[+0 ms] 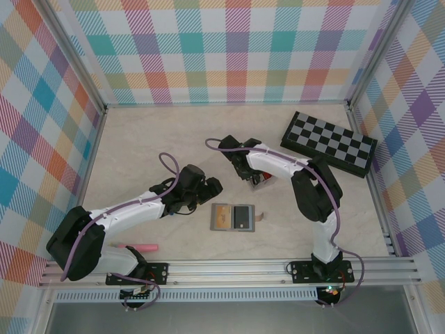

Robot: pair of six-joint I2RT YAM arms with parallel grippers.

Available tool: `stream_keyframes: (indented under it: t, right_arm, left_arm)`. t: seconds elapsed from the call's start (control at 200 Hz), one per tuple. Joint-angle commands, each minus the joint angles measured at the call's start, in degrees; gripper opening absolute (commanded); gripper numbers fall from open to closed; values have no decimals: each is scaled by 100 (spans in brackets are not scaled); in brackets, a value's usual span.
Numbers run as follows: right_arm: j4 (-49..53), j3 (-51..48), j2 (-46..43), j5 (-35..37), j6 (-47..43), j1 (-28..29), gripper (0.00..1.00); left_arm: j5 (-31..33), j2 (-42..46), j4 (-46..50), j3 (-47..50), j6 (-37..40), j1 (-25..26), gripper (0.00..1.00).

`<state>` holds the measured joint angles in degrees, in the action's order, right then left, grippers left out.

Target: Put the credit cards into the card holder

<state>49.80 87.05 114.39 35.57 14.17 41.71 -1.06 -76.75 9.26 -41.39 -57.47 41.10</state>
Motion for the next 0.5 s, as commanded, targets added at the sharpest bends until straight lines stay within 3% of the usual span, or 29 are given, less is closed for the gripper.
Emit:
stream_keyframes:
  t: [0.0, 0.495]
  right_arm:
    - [38, -46, -307, 281, -6, -14, 29]
    - [73, -126, -450, 133, 77, -41, 3]
  left_arm:
    - [-65, -11, -12, 8, -30, -58, 86]
    - [-44, 17, 24, 89, -36, -61, 86]
